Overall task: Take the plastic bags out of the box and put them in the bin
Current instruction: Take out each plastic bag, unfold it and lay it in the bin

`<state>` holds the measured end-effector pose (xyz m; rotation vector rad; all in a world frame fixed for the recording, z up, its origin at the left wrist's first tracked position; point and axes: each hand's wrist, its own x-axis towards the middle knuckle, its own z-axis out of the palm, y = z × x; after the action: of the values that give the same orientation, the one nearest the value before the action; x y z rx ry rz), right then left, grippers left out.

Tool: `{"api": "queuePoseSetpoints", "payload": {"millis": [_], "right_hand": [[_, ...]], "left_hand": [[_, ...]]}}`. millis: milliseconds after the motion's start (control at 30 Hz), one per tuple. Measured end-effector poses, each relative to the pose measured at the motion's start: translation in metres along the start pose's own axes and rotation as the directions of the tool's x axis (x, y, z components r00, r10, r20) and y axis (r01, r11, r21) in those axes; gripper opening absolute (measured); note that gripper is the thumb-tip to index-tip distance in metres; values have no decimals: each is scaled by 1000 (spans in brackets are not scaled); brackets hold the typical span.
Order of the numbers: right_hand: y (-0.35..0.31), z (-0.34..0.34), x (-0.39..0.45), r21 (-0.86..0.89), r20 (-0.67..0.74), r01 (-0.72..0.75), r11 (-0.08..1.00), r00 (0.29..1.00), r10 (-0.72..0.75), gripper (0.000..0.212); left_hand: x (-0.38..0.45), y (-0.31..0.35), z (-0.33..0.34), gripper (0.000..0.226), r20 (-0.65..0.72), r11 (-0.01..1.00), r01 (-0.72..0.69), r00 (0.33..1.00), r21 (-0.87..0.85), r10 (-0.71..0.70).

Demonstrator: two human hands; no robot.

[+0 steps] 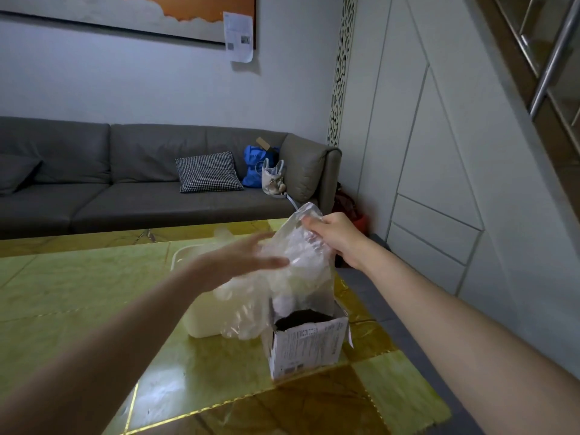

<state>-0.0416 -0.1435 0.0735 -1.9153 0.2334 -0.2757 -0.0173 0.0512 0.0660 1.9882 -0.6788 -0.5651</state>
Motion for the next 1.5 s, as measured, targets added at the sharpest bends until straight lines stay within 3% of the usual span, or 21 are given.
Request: {"api": "queuePoseSetpoints", "payload": {"millis": [67,133,233,333,400,467,533,633,700,800,867,933,1000,1067,1100,1167,1233,1333,1400,1467,1500], "right_hand": [[0,1,1,22,-5,41,999,999,-41,30],[2,-3,3,-9,-103,78,997,992,-79,34],[11,-17,6,-281,-318,143,949,919,-232,31],[18,-21,-5,-528,-339,219,821,832,-440,23],[24,-16,-16,-686,-236,238,688,821,-519,24],[29,-8,-24,-783,1,260,565,909,-417,24],[35,7,-31,-819,290,332,468,943,-162,25],[51,29,-39,-832,500,425,356,853,152,26],[54,31,-38,-827,527,405,389,800,287,30],[38,16,-25,-757,544,217,616,731,411,47],[16,3,-16,-642,465,143,753,853,235,48],[-1,-5,-9,-394,287,79,916,957,40,54],[-8,-5,-5,-106,288,-3,994,957,34,61],[-12,6,-7,45,334,-32,998,942,15,35],[-14,13,-7,93,280,-9,996,960,-17,21],[-23,27,-3,195,43,44,980,998,-54,17],[-27,36,9,169,-147,103,980,986,-78,22],[-31,44,25,89,-252,114,990,964,-89,23],[-27,52,36,90,-294,96,991,954,-65,25],[-17,64,48,32,-304,87,996,950,-73,25],[-11,71,54,-12,-297,90,996,951,-89,23]], "left_hand": [[6,-2,11,62,-55,991,17,998,136,-10],[10,-7,12,39,-132,991,53,991,120,-36],[6,-15,-3,8,-277,995,80,959,62,-60],[2,-23,-21,12,-517,997,67,853,-33,-74],[1,-24,-29,14,-628,994,26,773,-109,-89],[2,-24,-33,12,-665,984,-40,742,-171,-85],[2,-23,-33,8,-627,969,-109,777,-221,-56],[1,-21,-28,10,-444,954,-152,896,-260,22],[1,-20,-25,13,-325,948,-155,944,-277,60],[2,-20,-26,21,-262,943,-159,962,-291,81],[2,-19,-29,36,-178,921,-179,976,-347,122],[3,-18,-30,47,-113,915,-188,981,-356,157],[3,-16,-26,27,-84,922,-182,983,-343,163],[4,-11,-21,7,-145,923,-173,981,-345,129],[4,-10,-20,6,-205,913,-164,974,-372,91],[6,-13,-24,10,-387,910,-166,922,-380,7],[9,-21,-39,12,-578,942,-151,814,-300,-54],[11,-36,-75,11,-793,933,-143,578,-331,-193],[10,-40,-98,24,-891,960,-26,380,-279,-249],[11,-34,-107,27,-956,997,67,287,-41,-58],[12,-30,-106,25,-945,989,41,305,139,120]]}}
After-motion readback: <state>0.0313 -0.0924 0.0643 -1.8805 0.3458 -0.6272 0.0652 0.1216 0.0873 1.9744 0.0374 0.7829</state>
